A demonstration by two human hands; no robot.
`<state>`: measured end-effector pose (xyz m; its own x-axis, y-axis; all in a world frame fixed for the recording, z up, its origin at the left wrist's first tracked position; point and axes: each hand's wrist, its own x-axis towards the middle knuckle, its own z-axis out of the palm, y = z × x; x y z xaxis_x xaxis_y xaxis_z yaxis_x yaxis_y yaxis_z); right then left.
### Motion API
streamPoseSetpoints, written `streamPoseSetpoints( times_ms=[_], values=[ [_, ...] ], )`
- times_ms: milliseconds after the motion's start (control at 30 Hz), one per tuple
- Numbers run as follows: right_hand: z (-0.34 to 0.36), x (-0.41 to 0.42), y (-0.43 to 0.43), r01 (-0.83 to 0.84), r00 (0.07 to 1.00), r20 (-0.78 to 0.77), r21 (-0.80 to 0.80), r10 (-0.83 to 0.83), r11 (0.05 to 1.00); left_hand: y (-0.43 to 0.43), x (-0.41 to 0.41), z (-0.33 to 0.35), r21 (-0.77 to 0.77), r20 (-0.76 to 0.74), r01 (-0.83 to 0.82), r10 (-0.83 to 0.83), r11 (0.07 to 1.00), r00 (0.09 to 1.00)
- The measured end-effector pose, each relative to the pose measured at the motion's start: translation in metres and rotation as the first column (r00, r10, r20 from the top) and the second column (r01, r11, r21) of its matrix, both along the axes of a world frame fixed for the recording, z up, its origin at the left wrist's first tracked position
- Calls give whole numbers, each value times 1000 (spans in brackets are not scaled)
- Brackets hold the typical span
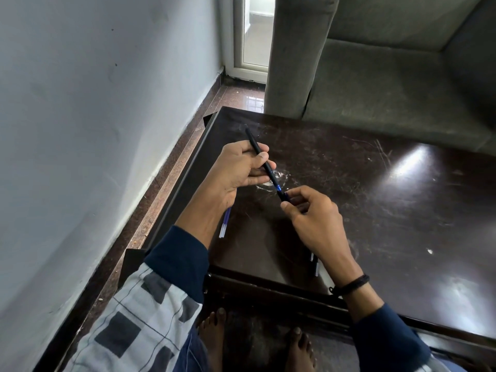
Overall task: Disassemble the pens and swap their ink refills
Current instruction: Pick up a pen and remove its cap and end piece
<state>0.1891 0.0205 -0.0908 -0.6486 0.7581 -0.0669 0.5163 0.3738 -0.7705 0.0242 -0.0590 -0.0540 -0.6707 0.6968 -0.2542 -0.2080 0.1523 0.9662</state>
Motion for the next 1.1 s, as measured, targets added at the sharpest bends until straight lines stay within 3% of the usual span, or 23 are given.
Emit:
streamPoseSetpoints(
  times_ms=[700, 1100],
  values=[
    [1, 0, 4, 28, 997, -66, -63, -32, 998, 3, 9, -3, -28, 13, 90, -89, 996, 996],
    [-3, 2, 4, 54, 998, -45, 35, -52, 998, 11, 18, -12, -49, 22, 80, -79, 996, 997]
  ],
)
